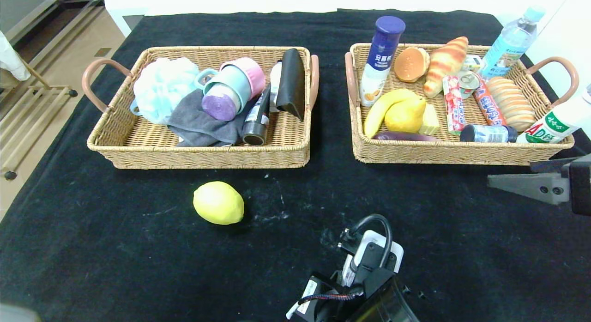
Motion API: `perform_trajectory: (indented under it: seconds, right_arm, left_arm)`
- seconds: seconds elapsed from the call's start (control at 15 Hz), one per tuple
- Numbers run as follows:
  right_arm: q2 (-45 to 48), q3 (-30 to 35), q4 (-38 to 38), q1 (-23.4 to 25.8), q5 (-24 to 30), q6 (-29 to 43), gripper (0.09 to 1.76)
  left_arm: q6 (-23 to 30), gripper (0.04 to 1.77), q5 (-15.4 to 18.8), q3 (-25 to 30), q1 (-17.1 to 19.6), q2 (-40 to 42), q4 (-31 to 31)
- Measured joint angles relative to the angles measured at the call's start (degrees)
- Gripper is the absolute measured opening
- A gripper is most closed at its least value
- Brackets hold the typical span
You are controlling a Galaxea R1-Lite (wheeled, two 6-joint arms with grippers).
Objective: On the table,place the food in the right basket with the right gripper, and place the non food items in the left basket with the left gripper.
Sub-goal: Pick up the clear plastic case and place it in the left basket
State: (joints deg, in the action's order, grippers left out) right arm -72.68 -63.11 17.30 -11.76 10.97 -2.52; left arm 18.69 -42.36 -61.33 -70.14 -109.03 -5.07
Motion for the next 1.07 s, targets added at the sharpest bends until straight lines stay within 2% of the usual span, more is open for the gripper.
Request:
perform_trajectory:
  seconds: [0.33, 0.47, 0.8, 1.07]
  right_arm:
    - [0.1, 0.0, 0.0, 0.0, 0.0, 0.0, 1.71]
    - [0.2, 0.0, 0.0, 0.0, 0.0, 0.0, 1.71]
    - [0.2, 0.0, 0.0, 0.0, 0.0, 0.0, 1.71]
    - [0.2, 0.0, 0.0, 0.0, 0.0, 0.0, 1.71]
  left_arm:
    - [-2.4, 0.63, 0.0, -0.2, 0.4, 3.0, 0.2]
    - [-5.2, 0.63, 0.0, -0.7, 1.2, 5.2, 0.1]
    - [-11.4, 0.63, 0.3, -2.8, 5.1, 11.0, -0.5]
    - [-14.4, 0.63, 0.8, -5.2, 9.2, 14.2, -0.6]
